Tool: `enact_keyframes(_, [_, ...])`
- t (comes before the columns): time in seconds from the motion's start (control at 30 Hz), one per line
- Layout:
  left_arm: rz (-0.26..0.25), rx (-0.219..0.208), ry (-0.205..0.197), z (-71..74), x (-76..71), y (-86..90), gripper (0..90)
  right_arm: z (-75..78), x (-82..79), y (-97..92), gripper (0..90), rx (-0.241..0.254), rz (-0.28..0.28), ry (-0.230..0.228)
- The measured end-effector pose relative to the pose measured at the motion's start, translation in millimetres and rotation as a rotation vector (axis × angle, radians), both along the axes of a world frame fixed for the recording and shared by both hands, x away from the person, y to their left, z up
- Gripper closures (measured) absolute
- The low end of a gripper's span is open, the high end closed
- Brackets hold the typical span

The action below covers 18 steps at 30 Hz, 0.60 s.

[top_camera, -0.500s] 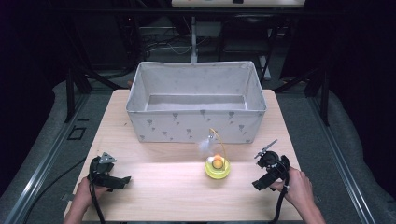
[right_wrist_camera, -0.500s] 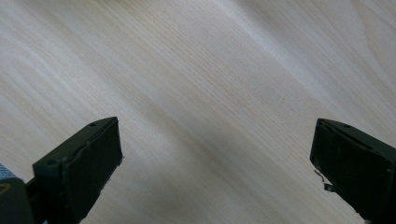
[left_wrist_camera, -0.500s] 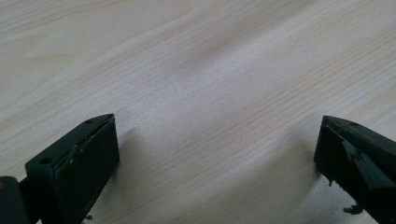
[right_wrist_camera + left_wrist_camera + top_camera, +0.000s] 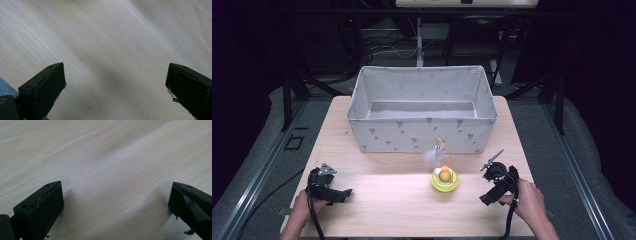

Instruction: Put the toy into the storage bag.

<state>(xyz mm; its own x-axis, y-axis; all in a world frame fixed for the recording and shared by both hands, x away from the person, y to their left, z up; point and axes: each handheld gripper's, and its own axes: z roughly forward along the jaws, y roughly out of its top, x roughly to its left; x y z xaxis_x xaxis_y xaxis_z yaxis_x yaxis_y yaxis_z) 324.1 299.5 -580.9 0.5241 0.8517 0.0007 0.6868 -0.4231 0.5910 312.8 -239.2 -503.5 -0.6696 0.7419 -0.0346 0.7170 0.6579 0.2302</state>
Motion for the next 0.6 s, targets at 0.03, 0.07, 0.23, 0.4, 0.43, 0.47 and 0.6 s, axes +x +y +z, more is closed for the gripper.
enact_keyframes(0.03, [0.000, 0.000, 0.000, 0.0, 0.0, 0.0, 0.0, 0.7, 0.2, 0.4, 2.5, -0.011, 0.006, 0.004])
enact_keyframes(0.07, [0.000, 0.000, 0.000, 0.0, 0.0, 0.0, 0.0, 0.4, 0.3, 1.2, 2.4, -0.006, 0.009, 0.002])
enact_keyframes(0.23, [0.000, 0.000, 0.001, 0.1, 0.1, 0.0, 0.0, 2.6, 0.8, 3.3, 2.5, 0.001, 0.020, 0.010])
enact_keyframes(0.4, [0.001, 0.000, 0.000, 0.0, 0.0, 0.0, 0.0, 5.8, -0.6, 7.5, 2.3, 0.003, 0.038, 0.007])
enact_keyframes(0.43, [0.000, 0.001, 0.000, 0.0, 0.0, 0.0, 0.0, 6.9, -0.9, 10.0, 1.8, 0.013, 0.046, 0.005])
enact_keyframes(0.47, [0.001, 0.000, 0.000, 0.0, -0.1, 0.0, 0.0, 8.5, -0.8, 11.1, 1.8, 0.006, 0.055, 0.007])
enact_keyframes(0.6, [0.003, -0.002, -0.001, -0.1, -0.2, -0.2, 0.0, 11.0, -1.5, 15.2, 0.8, 0.019, 0.060, 0.001])
